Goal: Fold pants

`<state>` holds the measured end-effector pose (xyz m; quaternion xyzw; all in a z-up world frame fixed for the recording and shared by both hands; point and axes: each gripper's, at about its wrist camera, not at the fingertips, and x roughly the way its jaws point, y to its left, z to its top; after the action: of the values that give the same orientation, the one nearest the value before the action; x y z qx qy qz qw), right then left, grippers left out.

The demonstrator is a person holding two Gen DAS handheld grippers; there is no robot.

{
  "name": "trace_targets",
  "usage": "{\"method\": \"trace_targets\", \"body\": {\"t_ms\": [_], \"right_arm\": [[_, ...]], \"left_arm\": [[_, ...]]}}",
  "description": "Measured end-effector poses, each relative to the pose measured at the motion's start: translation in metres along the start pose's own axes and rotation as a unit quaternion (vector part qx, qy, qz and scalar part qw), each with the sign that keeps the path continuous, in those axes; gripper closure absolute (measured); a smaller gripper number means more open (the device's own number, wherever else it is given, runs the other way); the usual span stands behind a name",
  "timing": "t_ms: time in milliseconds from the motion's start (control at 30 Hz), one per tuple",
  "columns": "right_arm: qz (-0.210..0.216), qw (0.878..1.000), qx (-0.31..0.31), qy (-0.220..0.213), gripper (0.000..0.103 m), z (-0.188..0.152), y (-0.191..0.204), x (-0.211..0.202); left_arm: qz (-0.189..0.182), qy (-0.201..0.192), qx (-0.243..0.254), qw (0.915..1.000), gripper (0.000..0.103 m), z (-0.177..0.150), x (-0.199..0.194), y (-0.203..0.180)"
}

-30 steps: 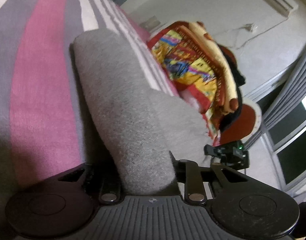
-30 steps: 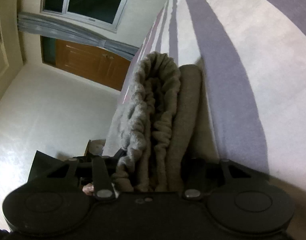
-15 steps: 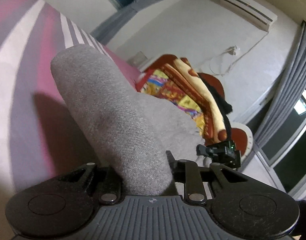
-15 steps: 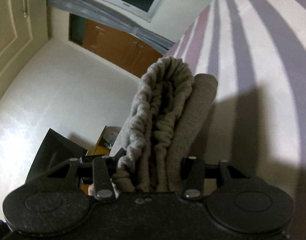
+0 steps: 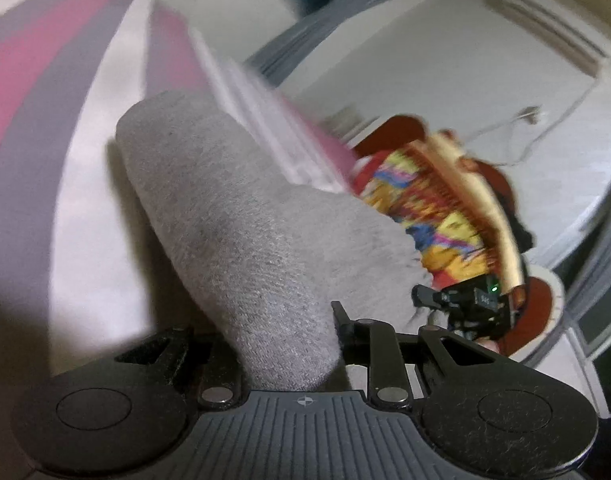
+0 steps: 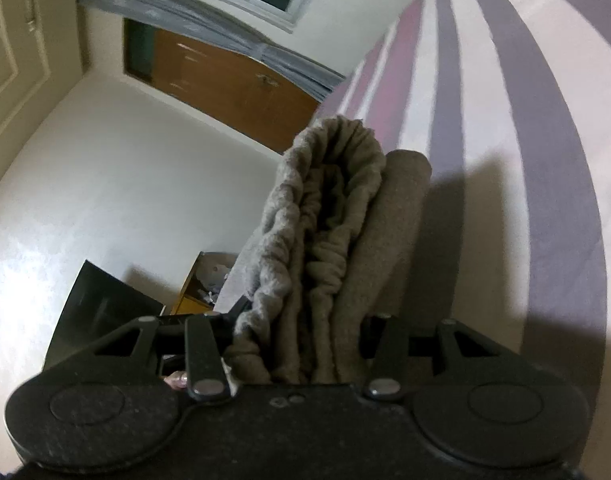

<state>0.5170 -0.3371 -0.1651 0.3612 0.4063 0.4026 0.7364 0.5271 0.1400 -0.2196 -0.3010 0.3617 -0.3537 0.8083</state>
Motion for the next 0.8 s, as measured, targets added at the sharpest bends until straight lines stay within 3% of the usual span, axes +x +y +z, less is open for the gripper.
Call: {"method": "trace_targets", "body": {"t_ms": [33,100,167,267,433,533,600,733,800], "right_arm": [[-0.014,1.000,0.012,0.005,0.052,-0.002,-0.009,0.004],[-0.044,0.998,0.041,0.010,0.053,-0.009,-0.030,0.008],[-0.028,0.998,0.062,-0.001,0.052,-0.013,-0.036,0.003],[-0.039,0.997,0.063,0.006,0.047,-0.016,-0.026,0.001],[-0.040,0.996,0.073,0.012,0.028,-0.019,-0.010,-0.009],[-0.043,0.997,0.064,0.017,0.029,-0.033,-0.001,-0.021],[-0.062,0.997,0.048,0.029,0.034,-0.042,0.007,-0.020],[-0.056,0.996,0.072,0.021,0.043,-0.042,0.010,-0.026],[-0.046,0.996,0.079,0.016,0.044,-0.041,0.009,-0.033]], "left_arm": [[0.013,0.012,-0.012,0.9998,0.075,-0.004,0.006,0.010],[-0.004,0.001,-0.040,0.9992,0.072,-0.013,0.008,0.021],[-0.010,-0.004,-0.053,0.9985,0.071,-0.016,0.007,0.023],[-0.011,0.003,-0.059,0.9982,0.064,-0.021,0.003,0.018],[-0.027,0.006,-0.060,0.9978,0.055,-0.039,-0.007,0.008],[-0.038,0.001,-0.067,0.9970,0.056,-0.049,-0.016,0.007],[-0.044,-0.002,-0.079,0.9959,0.058,-0.050,-0.017,0.008],[-0.075,-0.018,-0.100,0.9920,0.058,-0.046,-0.027,0.006],[-0.047,-0.009,-0.098,0.9941,0.058,-0.048,-0.030,0.004]]}}
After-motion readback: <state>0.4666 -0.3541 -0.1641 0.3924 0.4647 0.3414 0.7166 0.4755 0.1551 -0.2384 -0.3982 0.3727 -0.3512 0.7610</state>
